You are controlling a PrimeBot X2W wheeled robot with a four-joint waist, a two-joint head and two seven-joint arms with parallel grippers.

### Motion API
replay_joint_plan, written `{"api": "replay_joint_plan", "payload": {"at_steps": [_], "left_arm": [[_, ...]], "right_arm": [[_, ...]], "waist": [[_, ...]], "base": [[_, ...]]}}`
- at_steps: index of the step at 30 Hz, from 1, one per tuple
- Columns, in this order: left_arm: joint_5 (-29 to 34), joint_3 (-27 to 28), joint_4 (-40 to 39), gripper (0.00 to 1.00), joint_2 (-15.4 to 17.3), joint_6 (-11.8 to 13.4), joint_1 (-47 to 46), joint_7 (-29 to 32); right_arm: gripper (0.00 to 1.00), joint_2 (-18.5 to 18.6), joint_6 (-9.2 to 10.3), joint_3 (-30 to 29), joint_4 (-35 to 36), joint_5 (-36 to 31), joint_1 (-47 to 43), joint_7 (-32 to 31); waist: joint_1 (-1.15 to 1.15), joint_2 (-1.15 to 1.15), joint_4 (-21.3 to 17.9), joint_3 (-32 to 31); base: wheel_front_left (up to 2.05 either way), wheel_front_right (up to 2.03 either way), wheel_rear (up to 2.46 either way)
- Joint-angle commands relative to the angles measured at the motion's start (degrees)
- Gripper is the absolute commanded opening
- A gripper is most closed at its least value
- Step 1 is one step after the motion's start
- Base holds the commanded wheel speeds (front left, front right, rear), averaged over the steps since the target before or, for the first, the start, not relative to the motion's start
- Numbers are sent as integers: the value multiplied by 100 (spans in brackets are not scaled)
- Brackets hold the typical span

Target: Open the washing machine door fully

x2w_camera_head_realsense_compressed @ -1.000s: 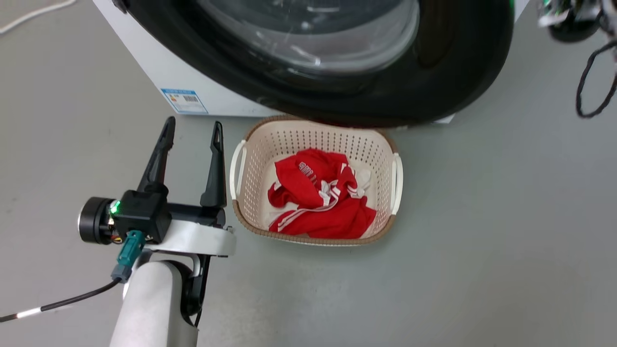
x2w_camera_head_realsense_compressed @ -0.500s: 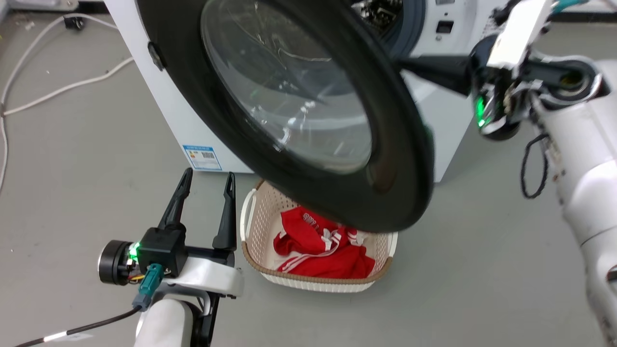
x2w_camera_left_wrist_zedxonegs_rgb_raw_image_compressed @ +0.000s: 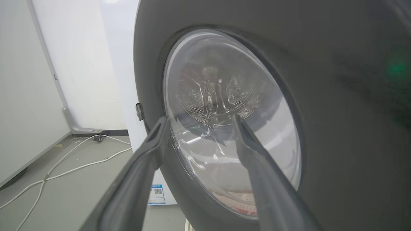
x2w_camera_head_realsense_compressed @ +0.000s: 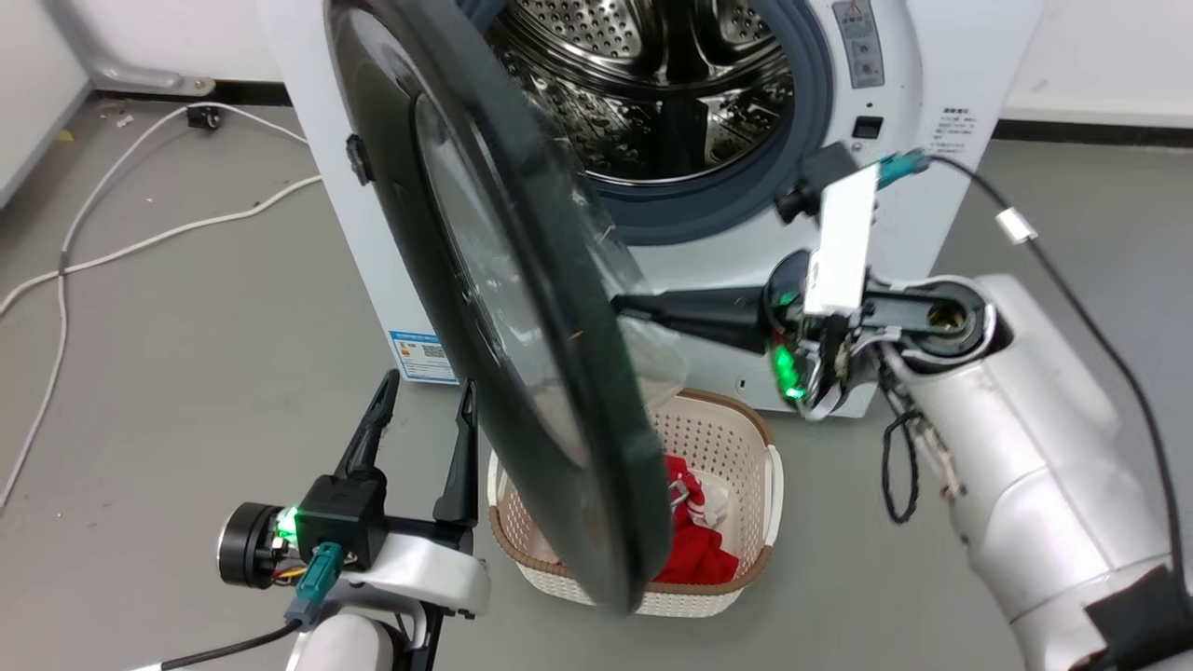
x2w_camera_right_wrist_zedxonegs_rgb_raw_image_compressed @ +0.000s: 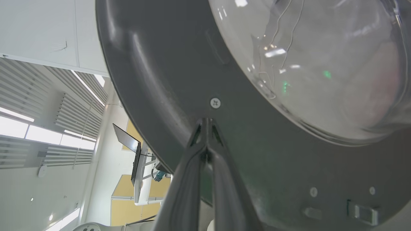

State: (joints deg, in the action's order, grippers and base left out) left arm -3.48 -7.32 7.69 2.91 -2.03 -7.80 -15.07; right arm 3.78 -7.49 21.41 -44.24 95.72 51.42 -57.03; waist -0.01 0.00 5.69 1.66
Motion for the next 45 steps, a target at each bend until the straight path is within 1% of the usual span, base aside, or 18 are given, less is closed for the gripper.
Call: {"api": "replay_joint_plan", "payload": {"at_steps": [1, 6, 10, 18, 19, 20, 21, 22, 26, 30, 32, 34, 36, 37, 38, 39, 41, 45], "left_arm": [[-14, -19, 16, 100, -4, 17, 65, -14], [-55, -80, 35, 100, -4, 54, 94, -14], [-76, -87, 33, 100, -4, 86, 100, -14], [-128, -72, -37, 100, -4, 180, 163, -14], [-119, -52, -52, 100, -4, 192, 166, -14], [-115, -45, -60, 100, -3, 189, 169, -14], [-109, -34, -69, 100, -4, 190, 183, -14], [-101, -34, -74, 100, -4, 191, 195, -14], [-64, 9, -61, 100, -3, 159, 236, -14], [-25, 46, -29, 100, -2, 112, 292, -14], [-22, 51, -26, 100, -2, 115, 303, -14], [4, 78, -17, 100, -2, 105, 356, -14], [7, 106, -27, 100, -2, 114, 390, -14], [7, 106, -27, 100, -2, 114, 390, -14], [1, 133, -27, 100, -3, 120, 395, -14], [1, 133, -27, 100, -3, 120, 395, -14], [0, 159, -25, 100, -2, 119, 403, -14], [22, 194, -38, 100, -2, 110, 415, -14]], "right_arm": [[0, -74, 0, 69, 141, 79, -170, 5], [0, -115, 0, 481, 660, 295, -584, 217], [0, -97, 0, 585, 951, 414, -756, 695], [0, -45, 0, -247, 1984, 186, -1616, 2666], [10, -5, 0, -367, 2123, 60, -1764, 2971], [40, 12, 0, -473, 2243, -11, -1951, 3239], [76, 42, 0, -558, 2382, -144, -2134, 3517], [100, 76, 0, -643, 2496, -262, -2310, 3778], [100, 256, 0, -886, 2842, -987, -3019, 4911], [100, 375, 0, -1002, 2904, -1826, -3682, 5983], [100, 382, 0, -999, 2902, -2055, -3836, 6222], [100, 366, 0, -1027, 2858, -2764, -4220, 6834], [100, 398, 0, -1120, 2808, -3440, -4401, 7068], [100, 398, 0, -1120, 2808, -3440, -4401, 7068], [100, 338, 0, -1332, 2804, -4234, -4544, 7179], [100, 338, 0, -1332, 2804, -4234, -4544, 7179], [100, 215, 0, -1702, 2934, -5134, -4666, 7215], [100, -32, 0, -2476, 3729, -6983, -4957, 7214]], "waist": [[1, 0, 55, -45], [1, 0, 136, -83], [1, 0, 142, -81], [1, 0, 18, -46], [1, 0, -19, -29], [1, 0, -39, -26], [1, 0, -63, -16], [1, 0, -82, -13], [1, 0, -134, -36], [1, 0, -164, -105], [1, 0, -171, -121], [1, 0, -188, -162], [1, 0, -206, -175], [1, 0, -206, -175], [1, 0, -214, -186], [1, 0, -214, -186], [1, 0, -215, -204], [1, 0, -196, -223]], "base": [[0, 0, 0], [0, 0, 0], [0, 0, 0], [0, 0, 0], [0, 0, 0], [0, 0, 0], [0, 0, 0], [0, 0, 0], [0, 0, 0], [0, 0, 0], [0, 0, 0], [0, 0, 0], [0, 0, 0], [0, 0, 0], [0, 0, 0], [0, 0, 0], [0, 0, 0], [0, 0, 0]]}}
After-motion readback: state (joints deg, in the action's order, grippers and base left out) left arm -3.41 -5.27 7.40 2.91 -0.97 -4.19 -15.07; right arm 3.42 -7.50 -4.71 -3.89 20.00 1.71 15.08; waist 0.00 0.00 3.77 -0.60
